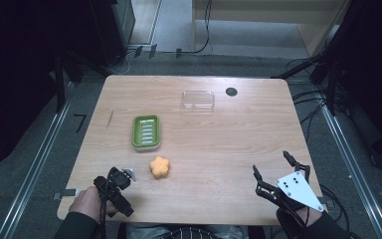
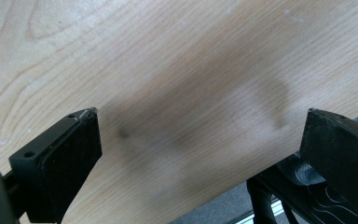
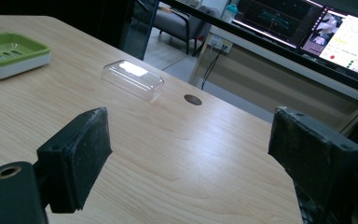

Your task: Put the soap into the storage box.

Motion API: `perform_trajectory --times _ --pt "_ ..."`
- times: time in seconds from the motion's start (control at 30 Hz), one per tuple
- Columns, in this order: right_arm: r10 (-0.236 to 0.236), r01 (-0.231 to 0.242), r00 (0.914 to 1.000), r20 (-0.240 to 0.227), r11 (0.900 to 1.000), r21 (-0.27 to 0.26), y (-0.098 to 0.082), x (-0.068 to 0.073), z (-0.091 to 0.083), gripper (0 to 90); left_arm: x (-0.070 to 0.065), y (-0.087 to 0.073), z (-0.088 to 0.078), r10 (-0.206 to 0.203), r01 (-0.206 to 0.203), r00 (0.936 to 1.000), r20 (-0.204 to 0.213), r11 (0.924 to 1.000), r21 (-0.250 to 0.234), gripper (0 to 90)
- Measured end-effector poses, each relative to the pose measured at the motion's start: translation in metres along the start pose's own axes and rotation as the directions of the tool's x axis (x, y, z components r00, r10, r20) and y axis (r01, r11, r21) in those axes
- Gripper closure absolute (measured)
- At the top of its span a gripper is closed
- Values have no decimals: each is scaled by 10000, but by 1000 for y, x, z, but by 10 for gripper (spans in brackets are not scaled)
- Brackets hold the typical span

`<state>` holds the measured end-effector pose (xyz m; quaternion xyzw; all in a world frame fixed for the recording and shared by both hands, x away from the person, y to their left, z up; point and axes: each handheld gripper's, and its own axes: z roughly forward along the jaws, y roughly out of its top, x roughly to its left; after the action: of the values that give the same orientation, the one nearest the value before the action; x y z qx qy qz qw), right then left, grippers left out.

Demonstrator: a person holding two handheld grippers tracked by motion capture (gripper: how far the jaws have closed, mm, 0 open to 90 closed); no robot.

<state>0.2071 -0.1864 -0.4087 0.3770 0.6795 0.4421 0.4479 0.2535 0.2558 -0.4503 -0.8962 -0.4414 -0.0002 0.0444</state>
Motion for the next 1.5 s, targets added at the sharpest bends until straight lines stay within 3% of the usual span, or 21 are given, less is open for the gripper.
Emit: perform_trajectory --times 0.67,1.0,1.27,1.5 --pt "-58 59 9999 -109 10000 26 0 -1 2 134 -2 10 -7 384 -386 9993 -34 9967 -714 0" --pt "-87 88 9999 -121 10000 27 2 3 2 134 -3 23 -15 764 -775 9970 -135 9875 -1369 0" --pt "-83 84 9999 -125 10000 39 1 1 1 134 -5 33 -20 982 -1003 9949 -211 9820 -1603 0" --pt "-128 128 9998 -134 9999 12 1 2 1 134 -8 45 -25 1302 -1317 9913 -205 9714 -1977 0"
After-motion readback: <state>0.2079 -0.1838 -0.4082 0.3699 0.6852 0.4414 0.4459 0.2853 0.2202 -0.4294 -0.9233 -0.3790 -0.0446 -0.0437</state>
